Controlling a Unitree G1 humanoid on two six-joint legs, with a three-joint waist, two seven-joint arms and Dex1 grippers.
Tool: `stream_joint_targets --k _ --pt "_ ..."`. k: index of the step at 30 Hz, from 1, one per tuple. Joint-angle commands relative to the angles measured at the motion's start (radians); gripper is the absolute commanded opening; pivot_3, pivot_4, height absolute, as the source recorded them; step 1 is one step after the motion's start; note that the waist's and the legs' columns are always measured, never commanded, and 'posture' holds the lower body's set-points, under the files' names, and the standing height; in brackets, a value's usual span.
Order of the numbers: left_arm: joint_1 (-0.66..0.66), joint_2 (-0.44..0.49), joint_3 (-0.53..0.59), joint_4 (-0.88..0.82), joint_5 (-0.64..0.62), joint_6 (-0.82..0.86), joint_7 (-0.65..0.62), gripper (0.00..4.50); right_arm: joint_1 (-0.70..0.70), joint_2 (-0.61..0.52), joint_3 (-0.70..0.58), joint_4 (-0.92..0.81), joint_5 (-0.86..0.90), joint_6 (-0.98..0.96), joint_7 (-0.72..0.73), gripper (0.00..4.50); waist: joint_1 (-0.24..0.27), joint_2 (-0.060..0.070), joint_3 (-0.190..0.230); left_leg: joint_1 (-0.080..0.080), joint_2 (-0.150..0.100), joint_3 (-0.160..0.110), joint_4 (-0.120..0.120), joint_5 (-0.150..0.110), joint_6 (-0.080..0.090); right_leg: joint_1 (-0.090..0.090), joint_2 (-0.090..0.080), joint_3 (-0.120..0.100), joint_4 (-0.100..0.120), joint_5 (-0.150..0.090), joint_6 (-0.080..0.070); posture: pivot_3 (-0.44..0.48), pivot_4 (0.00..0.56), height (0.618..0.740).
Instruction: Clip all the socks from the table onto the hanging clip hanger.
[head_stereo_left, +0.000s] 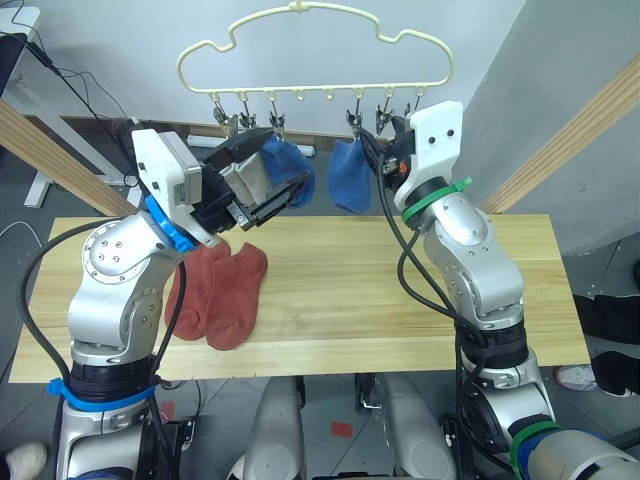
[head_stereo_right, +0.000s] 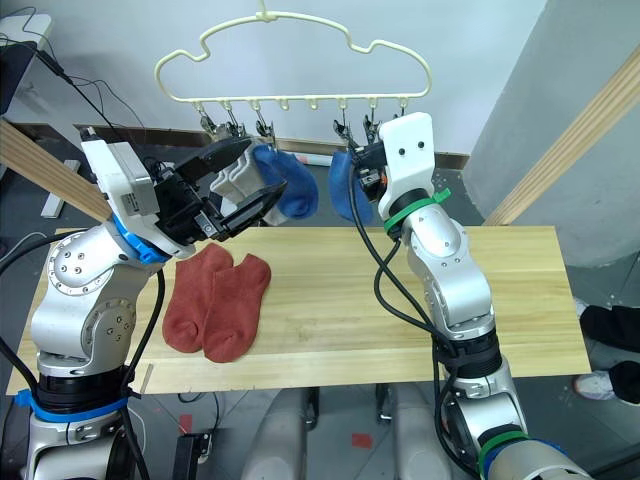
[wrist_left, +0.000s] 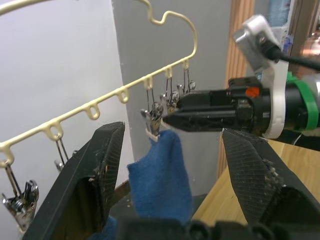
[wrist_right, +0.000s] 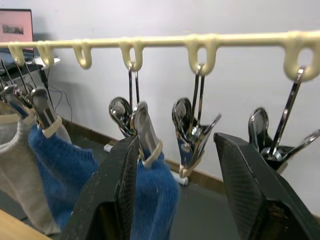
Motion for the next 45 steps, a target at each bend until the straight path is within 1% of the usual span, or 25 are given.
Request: stream_joint_targets --k 1,3,16,21,28,36,45 --pt "0.006 0.001 -0.001 -0.029 0.0 -0.025 -0.008 3.41 -0.004 0.006 -0.014 -0.03 -0.007 -0.028 -0.005 2.28 0.0 0.0 0.0 0.0 0.0 0.0 0.0 0.0 0.0 0.0 0.0 0.0 0.0 0.0 0.0 0.02 0.401 0.74" --pt "0.008 0.0 -0.004 -0.027 0.003 -0.028 -0.01 3.41 -0.006 0.007 -0.014 -0.027 -0.008 -0.024 -0.006 1.94 0.0 0.0 0.0 0.0 0.0 0.0 0.0 0.0 0.0 0.0 0.0 0.0 0.0 0.0 0.0 0.02 0.401 0.74" --pt "0.011 0.0 -0.008 -0.017 0.011 -0.041 -0.015 3.41 -0.04 0.028 -0.019 0.026 -0.021 -0.056 -0.035 1.94 0.0 0.0 0.0 0.0 0.0 0.0 0.0 0.0 0.0 0.0 0.0 0.0 0.0 0.0 -0.001 0.017 0.391 0.74" --pt "0.014 -0.002 -0.01 -0.02 0.013 -0.042 -0.017 3.41 -0.076 0.063 -0.032 0.077 -0.018 -0.07 -0.051 1.94 0.0 0.0 0.0 0.0 0.0 0.0 0.0 0.0 0.0 0.0 0.0 0.0 0.0 0.001 -0.001 0.017 0.391 0.74" --pt "0.015 0.001 -0.01 -0.022 0.014 -0.04 -0.016 3.41 -0.117 0.106 -0.051 0.136 0.018 -0.101 -0.02 1.94 0.0 0.0 0.0 0.0 0.0 0.0 0.0 0.0 0.0 0.0 0.0 0.0 0.0 0.001 -0.001 0.025 0.389 0.74" --pt "0.028 0.006 -0.006 -0.031 0.013 -0.038 -0.015 3.41 -0.157 0.145 -0.082 0.192 0.054 -0.113 -0.021 1.94 0.0 0.0 0.0 0.0 0.0 0.0 0.0 0.0 0.0 0.0 0.0 0.0 0.0 0.001 -0.002 0.034 0.39 0.74" --pt "0.048 0.014 0.001 -0.034 0.012 -0.038 -0.013 3.41 -0.173 0.152 -0.088 0.204 0.058 -0.119 -0.027 1.94 0.001 0.0 0.0 0.0 0.0 0.0 0.0 0.0 0.0 0.0 0.0 0.0 0.0 0.001 -0.002 0.037 0.39 0.74"
